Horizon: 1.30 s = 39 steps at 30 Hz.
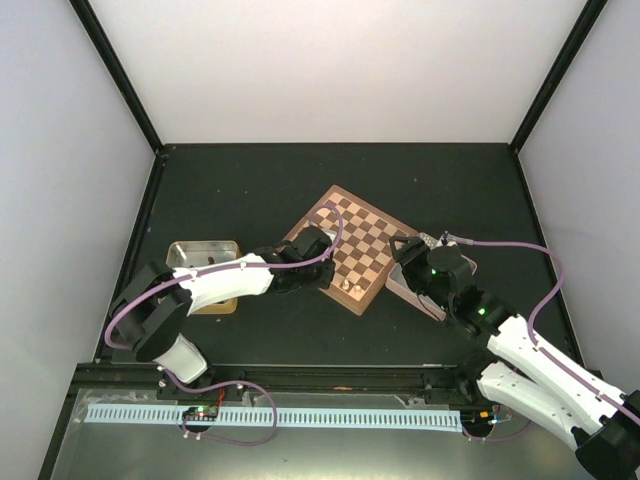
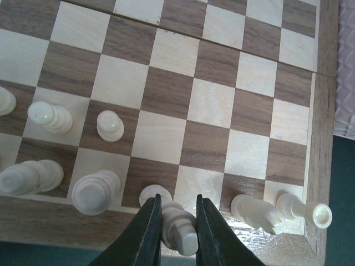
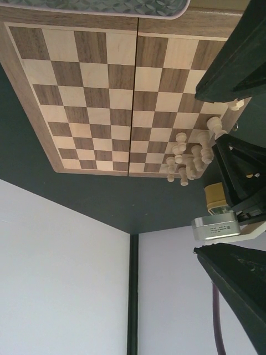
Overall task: Set up the chess pieces on the board
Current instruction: Place the chess piece on the chessboard.
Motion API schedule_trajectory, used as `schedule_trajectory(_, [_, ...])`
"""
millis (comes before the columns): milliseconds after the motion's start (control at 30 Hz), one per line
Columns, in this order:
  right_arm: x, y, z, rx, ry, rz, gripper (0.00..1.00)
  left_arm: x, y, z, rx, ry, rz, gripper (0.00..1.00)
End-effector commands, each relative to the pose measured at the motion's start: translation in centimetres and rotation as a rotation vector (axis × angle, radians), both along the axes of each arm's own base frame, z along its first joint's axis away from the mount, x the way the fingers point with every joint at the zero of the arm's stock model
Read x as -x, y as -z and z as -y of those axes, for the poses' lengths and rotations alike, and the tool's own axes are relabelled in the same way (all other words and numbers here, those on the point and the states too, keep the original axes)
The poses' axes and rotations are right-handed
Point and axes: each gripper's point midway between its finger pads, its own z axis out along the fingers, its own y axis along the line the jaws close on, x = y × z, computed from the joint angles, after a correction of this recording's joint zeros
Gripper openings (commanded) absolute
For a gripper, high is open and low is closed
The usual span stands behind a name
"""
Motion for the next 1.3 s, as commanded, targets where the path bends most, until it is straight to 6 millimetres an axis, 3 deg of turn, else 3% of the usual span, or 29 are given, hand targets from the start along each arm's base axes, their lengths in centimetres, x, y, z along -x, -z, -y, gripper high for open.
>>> schedule_trajectory(0, [-0.2,-0.3,0.0,0.003,0.001,0.020,0.70,-0.7,0.2,0.6,0.028,-0.006,0.010,0.03])
schedule_trajectory(233, [-0.3,-0.4,-0.6,0.003,-0.026,0.017,0.70,-0.9,0.7,0.3,0.012,-0.025,0.007,0.07])
schedule_trajectory(467, [-0.2,-0.4,-0.9,-0.002,-0.041,0.013,0.70,-0.7,-0.3,0.1,0.021,-0.027,0.015,0.20])
schedule_trajectory(733, [-0.1,-0.4,-1.0,-0.011,-0.043,0.013,0.70,-0.8,-2.0,-0.1,0.030,-0.025,0.045,0.14])
schedule_trajectory(1267, [0.0,-0.3,-0.8,-0.008,-0.043,0.014,0.70,-1.1,-0.7,0.5,0.006,-0.014,0.023,0.24])
